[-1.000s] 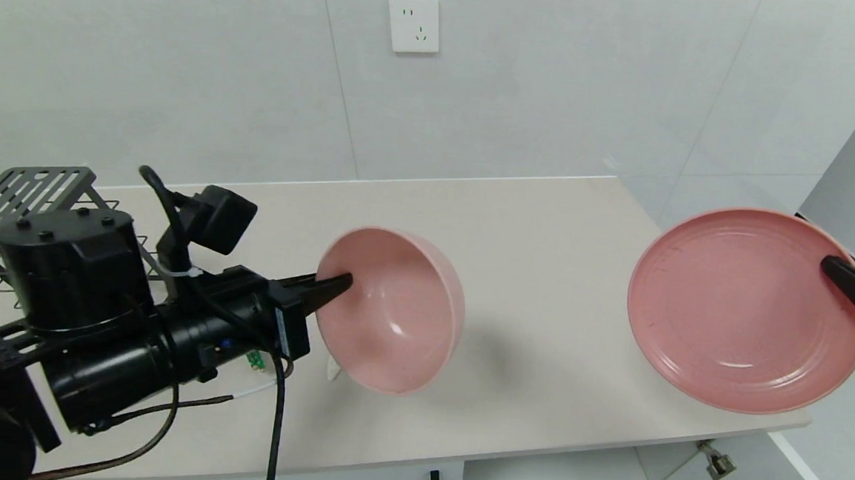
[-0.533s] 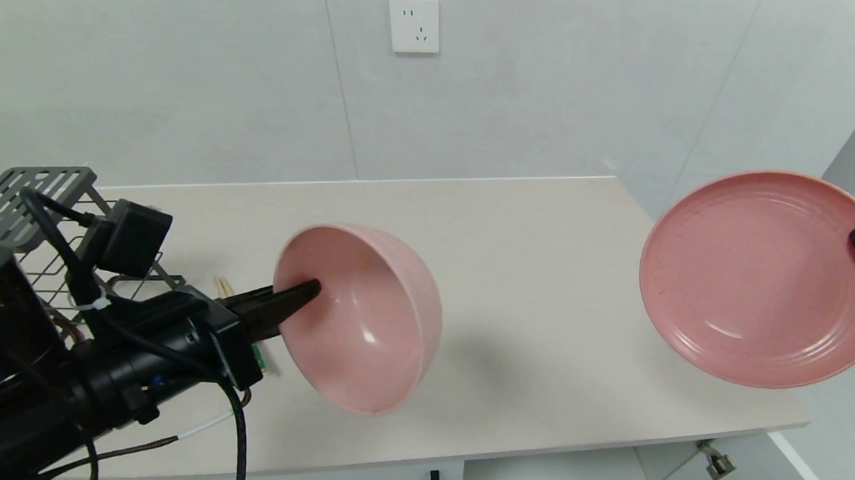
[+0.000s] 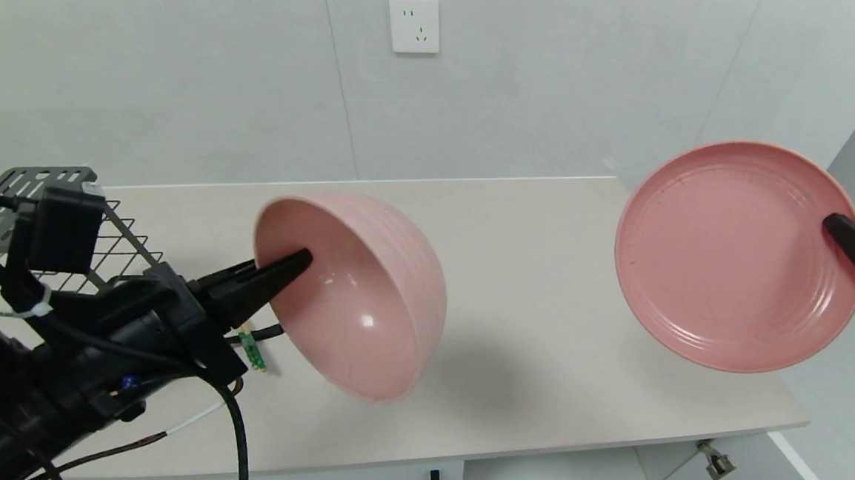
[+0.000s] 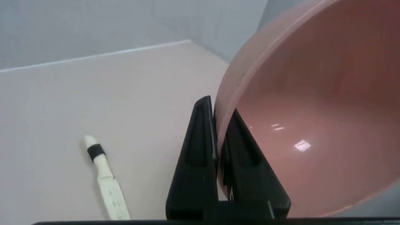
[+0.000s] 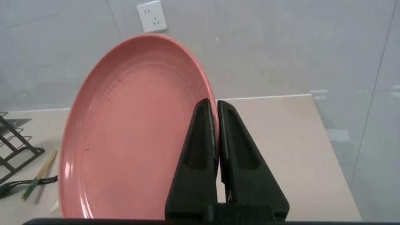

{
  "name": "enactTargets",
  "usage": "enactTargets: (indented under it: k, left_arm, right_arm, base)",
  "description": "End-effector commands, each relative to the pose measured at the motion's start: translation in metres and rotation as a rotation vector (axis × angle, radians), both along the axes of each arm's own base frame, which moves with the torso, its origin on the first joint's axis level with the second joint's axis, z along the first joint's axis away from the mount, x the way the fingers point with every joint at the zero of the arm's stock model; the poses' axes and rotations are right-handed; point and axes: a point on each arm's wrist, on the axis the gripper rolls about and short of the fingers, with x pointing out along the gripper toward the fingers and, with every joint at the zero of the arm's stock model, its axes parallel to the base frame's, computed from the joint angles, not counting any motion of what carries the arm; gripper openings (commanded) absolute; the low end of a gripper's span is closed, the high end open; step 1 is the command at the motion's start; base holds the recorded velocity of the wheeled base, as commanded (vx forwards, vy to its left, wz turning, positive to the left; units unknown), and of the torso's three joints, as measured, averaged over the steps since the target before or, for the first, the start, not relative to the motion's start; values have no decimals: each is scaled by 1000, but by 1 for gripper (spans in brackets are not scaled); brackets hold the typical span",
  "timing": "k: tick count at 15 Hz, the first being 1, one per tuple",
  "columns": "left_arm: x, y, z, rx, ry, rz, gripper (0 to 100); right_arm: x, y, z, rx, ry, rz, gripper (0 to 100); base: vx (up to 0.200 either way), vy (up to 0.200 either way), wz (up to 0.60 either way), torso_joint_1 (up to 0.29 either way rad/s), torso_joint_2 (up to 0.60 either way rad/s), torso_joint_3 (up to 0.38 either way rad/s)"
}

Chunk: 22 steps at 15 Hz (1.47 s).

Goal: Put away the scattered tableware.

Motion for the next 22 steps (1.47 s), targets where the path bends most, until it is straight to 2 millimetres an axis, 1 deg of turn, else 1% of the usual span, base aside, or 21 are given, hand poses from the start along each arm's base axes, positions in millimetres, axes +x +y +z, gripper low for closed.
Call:
enactTargets:
  k: [1, 2, 3, 4, 5, 6, 8, 11, 13, 15, 16, 18, 22]
  left_arm:
    - [1, -1, -1, -44, -3, 14, 0]
    - [1, 0, -2, -49, -1, 52, 0]
    - [2, 1, -1, -52, -2, 148, 0]
    - [-1, -4, -3, -42, 15, 265, 0]
    - [-8, -11, -6, -23, 35, 261, 0]
    - [-8, -11, -11, 21, 47, 263, 0]
    - [-1, -17, -17, 146, -17, 281, 0]
    - [9, -26, -19, 147, -121, 260, 0]
    - [19, -34, -29, 164, -124, 214, 0]
    - [23, -37, -24, 166, -154, 216, 0]
    - [22, -37, -19, 168, -186, 221, 0]
    - [21, -36, -18, 169, -192, 224, 0]
    - [19, -35, -17, 177, -200, 227, 0]
  right_arm:
    - [2, 2, -6, -28, 22, -1, 0]
    - [3, 2, -5, -57, 7, -14, 0]
    - [2, 2, -4, -72, -12, -17, 0]
    - [0, 4, -3, -81, -37, -7, 0]
    - [0, 5, -2, -105, -72, -14, 0]
    - [1, 5, -2, -126, -95, -27, 0]
    - [3, 6, -5, -147, -133, -43, 0]
    - [7, 6, -8, -154, -112, -44, 0]
    - [7, 6, -9, -155, -109, -43, 0]
    - [6, 6, -8, -156, -113, -44, 0]
    - [6, 6, -8, -155, -113, -45, 0]
    - [7, 6, -9, -157, -109, -43, 0]
    - [7, 6, -9, -156, -108, -45, 0]
  base:
    - [0, 0, 0, 0, 0, 0]
    - [0, 0, 0, 0, 0, 0]
    - [0, 0, 0, 0, 0, 0]
    - [0, 0, 0, 0, 0, 0]
    - [0, 0, 0, 0, 0, 0]
    - [0, 0, 0, 0, 0, 0]
    - [0, 0, 0, 0, 0, 0]
    - [0, 0, 0, 0, 0, 0]
    - [0, 0, 0, 0, 0, 0]
    - [0, 0, 0, 0, 0, 0]
    - [0, 0, 0, 0, 0, 0]
    - [0, 0, 0, 0, 0, 0]
    - [-200, 0, 0, 1, 6, 0]
